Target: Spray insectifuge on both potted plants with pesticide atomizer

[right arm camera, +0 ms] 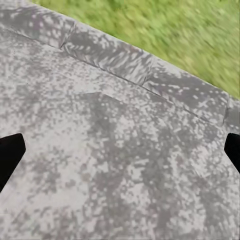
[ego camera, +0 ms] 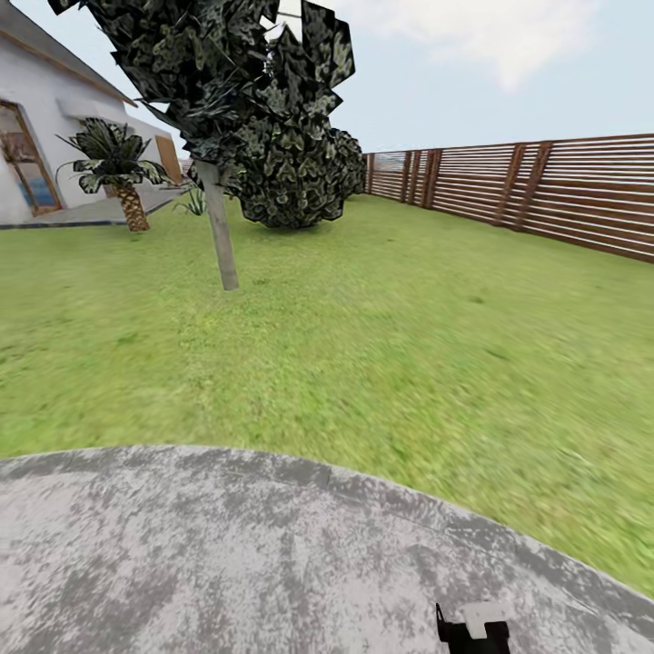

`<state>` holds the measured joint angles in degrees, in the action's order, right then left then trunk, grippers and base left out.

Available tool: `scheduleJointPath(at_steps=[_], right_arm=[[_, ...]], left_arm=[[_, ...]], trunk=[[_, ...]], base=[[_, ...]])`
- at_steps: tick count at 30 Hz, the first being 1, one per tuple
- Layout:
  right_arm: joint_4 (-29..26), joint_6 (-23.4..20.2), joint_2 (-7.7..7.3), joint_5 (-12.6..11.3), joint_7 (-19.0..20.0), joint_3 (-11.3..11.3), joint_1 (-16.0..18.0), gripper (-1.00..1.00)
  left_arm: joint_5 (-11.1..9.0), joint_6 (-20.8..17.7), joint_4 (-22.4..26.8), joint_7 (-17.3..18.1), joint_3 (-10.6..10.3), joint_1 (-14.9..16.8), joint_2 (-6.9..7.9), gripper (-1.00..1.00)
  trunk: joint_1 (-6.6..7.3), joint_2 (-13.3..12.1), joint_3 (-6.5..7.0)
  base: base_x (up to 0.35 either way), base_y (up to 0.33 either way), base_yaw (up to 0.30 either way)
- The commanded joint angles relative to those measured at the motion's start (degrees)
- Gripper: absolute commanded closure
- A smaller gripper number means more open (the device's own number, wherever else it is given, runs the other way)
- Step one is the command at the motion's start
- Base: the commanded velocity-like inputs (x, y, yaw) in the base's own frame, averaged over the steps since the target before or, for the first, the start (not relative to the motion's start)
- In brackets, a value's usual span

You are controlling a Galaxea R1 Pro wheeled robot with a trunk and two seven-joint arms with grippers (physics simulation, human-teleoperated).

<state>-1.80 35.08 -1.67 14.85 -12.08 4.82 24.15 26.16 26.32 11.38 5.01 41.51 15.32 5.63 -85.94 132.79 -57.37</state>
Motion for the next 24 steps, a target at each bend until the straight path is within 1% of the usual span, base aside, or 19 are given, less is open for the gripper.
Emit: scheduleJointPath(at_steps=[1, 12, 24], right_arm=[[0.05, 0.17, 0.00, 0.62, -0.23, 0.45, 0.02, -1.00], [0.05, 0.17, 0.00, 0.63, -0.23, 0.45, 0.02, -1.00], [0.05, 0.17, 0.00, 0.63, -0.23, 0.45, 0.02, -1.00]], left_arm=[[0.04, 0.14, -0.05, 0.52, 0.50, 0.06, -0.01, 1.00], [0.03, 0.18, -0.05, 0.52, 0.50, 0.06, -0.01, 1.00], [0.05, 0.19, -0.05, 0.52, 0.49, 0.06, -0.01, 1.00]], trunk=[[-0.02, 0.02, -0.05], [-0.02, 0.02, -0.05], [-0.02, 0.02, -0.05]], base=[[0.338, 0.112, 0.277], [0.338, 0.113, 0.277], [0.337, 0.007, 0.277]])
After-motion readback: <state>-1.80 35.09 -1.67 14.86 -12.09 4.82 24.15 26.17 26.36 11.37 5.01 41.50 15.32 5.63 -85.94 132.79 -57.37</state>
